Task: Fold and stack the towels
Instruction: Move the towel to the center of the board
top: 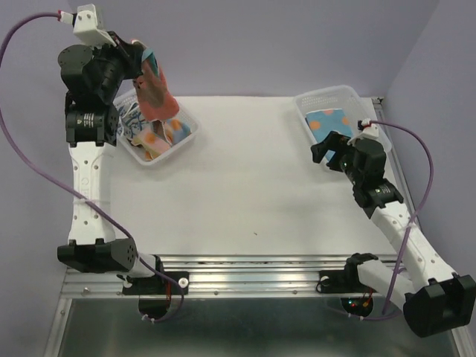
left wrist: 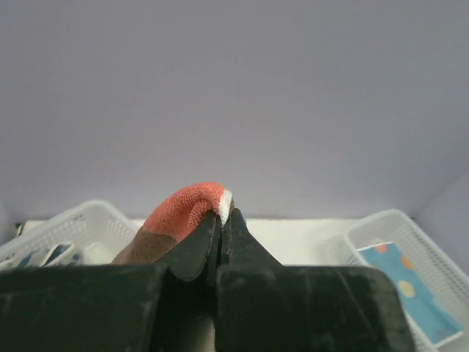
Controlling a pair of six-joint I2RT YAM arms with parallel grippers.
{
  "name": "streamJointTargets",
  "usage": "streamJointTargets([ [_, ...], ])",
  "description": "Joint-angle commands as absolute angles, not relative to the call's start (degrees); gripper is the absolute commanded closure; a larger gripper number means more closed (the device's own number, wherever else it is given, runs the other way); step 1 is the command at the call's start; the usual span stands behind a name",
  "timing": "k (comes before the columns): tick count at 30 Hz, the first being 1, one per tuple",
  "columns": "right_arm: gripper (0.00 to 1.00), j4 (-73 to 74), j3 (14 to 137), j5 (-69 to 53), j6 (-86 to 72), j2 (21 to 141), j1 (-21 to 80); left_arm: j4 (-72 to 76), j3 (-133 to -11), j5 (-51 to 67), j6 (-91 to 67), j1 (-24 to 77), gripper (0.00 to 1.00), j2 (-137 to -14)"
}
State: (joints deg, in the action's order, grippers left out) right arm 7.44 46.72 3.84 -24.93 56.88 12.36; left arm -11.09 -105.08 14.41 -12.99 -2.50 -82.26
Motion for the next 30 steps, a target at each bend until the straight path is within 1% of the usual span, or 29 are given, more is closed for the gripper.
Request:
streamJointTargets([
  [1,0.00,5.19,44.48,4.39,-25.57,52.83,12.04,-9.49,-112.83,18.98,-15.64,2.70,1.00,-78.32],
  [4,0.00,5.36,43.68,4.04,-25.75,51.07,12.04,-9.14,-115.83,21.97,-18.18,6.23,1.00,-76.91],
  [5,0.00,5.54,43.68,3.96,-25.84,50.72,12.04,-8.97,-116.10,22.32,-18.80,9.02,1.00,-76.64],
  [12,0.00,7.82,43.33,3.25,-26.54,47.99,12.04,-6.77,-116.45,21.71,-24.08,20.47,1.00,-77.95],
  [16,0.00,8.70,42.89,3.78,-26.54,46.06,12.04,-6.15,-115.67,17.86,-26.89,29.15,1.00,-79.37],
  [19,0.00,9.31,42.72,4.13,-26.28,45.18,12.04,-4.49,-113.04,14.69,-28.29,33.39,1.00,-78.41],
  [20,0.00,9.49,42.80,4.13,-26.11,45.26,12.04,-3.96,-110.33,14.68,-28.82,35.49,1.00,-77.35],
  [21,0.00,9.67,42.89,4.04,-26.02,45.44,12.04,-3.52,-108.48,14.24,-29.70,36.12,1.00,-76.47],
  [23,0.00,10.02,42.98,3.78,-25.84,45.70,12.04,-2.55,-100.93,12.05,-30.76,36.56,1.00,-74.19],
  [25,0.00,10.11,42.98,3.43,-25.58,46.14,12.04,-1.15,-93.73,6.62,-31.81,36.48,1.00,-69.20],
  [26,0.00,9.93,42.98,2.30,-25.49,46.66,11.95,-0.71,-85.43,1.37,-31.99,36.39,1.00,-67.52],
  [27,0.00,9.84,42.98,1.33,-25.05,47.10,12.04,-0.62,-81.43,-1.64,-33.21,35.43,1.00,-65.93],
  [28,0.00,9.84,43.41,0.27,-24.79,48.24,12.04,-0.70,-73.99,-4.37,-33.83,34.38,1.00,-63.39],
  [29,0.00,10.02,43.68,-0.26,-24.52,48.95,12.04,-0.88,-70.44,-5.18,-34.71,32.54,1.00,-62.33],
  [30,0.00,10.02,43.94,-2.09,-24.26,49.74,12.04,-1.23,-67.09,-5.97,-36.98,28.43,1.00,-60.75],
])
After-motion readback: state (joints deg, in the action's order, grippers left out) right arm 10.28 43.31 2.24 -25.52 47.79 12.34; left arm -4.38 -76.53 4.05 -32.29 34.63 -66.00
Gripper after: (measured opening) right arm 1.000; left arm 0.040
